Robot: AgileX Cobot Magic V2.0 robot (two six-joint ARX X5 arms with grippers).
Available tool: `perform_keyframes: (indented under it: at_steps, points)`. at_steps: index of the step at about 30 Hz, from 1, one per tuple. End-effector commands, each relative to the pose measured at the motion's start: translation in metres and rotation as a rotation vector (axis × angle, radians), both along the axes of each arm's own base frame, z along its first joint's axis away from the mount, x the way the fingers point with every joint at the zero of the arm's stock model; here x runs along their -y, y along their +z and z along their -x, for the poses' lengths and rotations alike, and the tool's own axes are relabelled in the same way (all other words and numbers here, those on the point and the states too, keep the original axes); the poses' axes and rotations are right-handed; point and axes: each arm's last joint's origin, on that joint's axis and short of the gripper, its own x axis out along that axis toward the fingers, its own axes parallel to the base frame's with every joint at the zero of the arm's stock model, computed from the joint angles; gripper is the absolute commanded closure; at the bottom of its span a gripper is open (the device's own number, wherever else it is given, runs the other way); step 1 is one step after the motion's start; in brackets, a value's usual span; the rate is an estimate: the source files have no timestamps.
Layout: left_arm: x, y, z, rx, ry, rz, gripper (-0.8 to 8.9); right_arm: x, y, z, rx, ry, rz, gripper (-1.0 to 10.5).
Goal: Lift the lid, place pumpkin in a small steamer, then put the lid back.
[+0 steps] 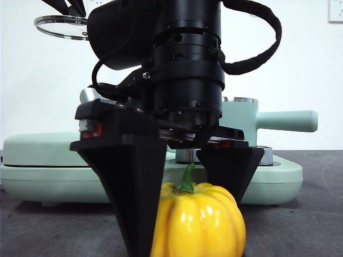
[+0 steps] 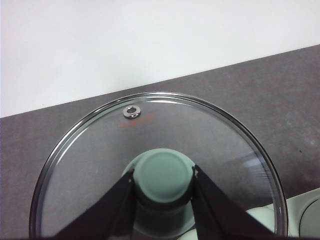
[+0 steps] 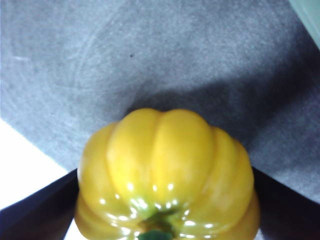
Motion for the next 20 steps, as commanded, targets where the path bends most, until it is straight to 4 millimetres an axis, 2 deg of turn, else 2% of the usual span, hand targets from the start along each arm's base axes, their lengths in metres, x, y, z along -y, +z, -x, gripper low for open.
perform_keyframes:
  at_steps: [1,5,8,16,20]
  points:
    - [-0.001,0.014,0.003,0.064,0.0,0.017,7.96,-0.006,-0.001,0.001,0.005,0.022,-0.001,5.5]
    - [-0.001,0.014,0.004,0.063,0.0,0.017,7.96,-0.005,0.003,0.001,-0.013,0.02,0.022,5.5]
    - [-0.001,0.014,0.004,0.063,0.0,0.017,7.96,-0.005,0.017,-0.002,-0.023,0.014,0.039,5.5]
    - [-0.001,0.014,0.004,0.062,0.0,0.017,7.96,-0.009,0.082,-0.02,0.0,0.003,0.008,5.5]
    - [-0.001,0.014,0.004,0.061,0.001,0.018,7.96,-0.002,0.115,-0.039,0.055,-0.046,-0.037,5.5]
